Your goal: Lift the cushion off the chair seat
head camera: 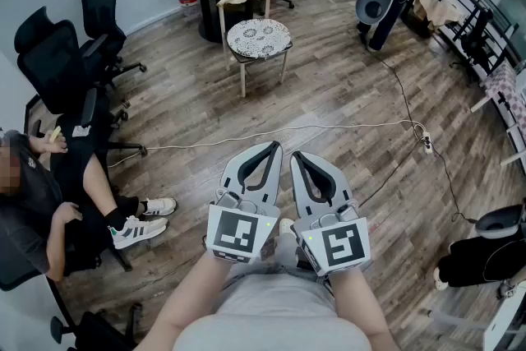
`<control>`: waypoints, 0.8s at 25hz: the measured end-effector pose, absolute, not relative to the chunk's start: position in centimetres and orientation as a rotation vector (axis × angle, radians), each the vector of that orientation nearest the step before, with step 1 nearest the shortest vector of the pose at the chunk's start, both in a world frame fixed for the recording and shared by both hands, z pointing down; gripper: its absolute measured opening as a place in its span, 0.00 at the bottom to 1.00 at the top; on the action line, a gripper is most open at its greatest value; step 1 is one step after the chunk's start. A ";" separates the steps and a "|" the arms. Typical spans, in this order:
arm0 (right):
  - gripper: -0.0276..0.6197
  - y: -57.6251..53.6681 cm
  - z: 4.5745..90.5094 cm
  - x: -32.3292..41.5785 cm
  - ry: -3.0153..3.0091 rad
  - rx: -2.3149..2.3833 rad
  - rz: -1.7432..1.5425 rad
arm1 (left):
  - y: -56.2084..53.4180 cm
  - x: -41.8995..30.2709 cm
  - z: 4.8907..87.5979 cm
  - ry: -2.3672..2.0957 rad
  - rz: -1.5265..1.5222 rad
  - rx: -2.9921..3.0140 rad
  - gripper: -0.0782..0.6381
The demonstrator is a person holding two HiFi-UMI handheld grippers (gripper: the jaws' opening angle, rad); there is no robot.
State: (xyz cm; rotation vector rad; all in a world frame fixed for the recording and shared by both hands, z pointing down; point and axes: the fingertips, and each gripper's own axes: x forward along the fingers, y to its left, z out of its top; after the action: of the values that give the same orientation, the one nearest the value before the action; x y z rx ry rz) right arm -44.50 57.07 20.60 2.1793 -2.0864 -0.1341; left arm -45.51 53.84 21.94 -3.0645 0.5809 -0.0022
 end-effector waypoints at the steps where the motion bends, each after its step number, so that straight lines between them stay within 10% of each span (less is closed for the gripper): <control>1: 0.07 56.8 20.6 -44.2 -2.086 2.184 -0.133 | 53.5 -45.4 21.9 0.581 -0.002 -3.064 0.10; 20: 0.07 47.8 22.2 -31.8 -2.266 2.105 -0.105 | 45.0 -33.8 22.8 0.786 -0.023 -2.993 0.10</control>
State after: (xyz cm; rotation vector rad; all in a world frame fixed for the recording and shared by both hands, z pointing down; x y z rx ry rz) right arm -31.76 47.84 22.22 2.1054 -2.2660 -0.1047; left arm -33.80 44.98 22.85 -2.9934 0.7856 -0.0228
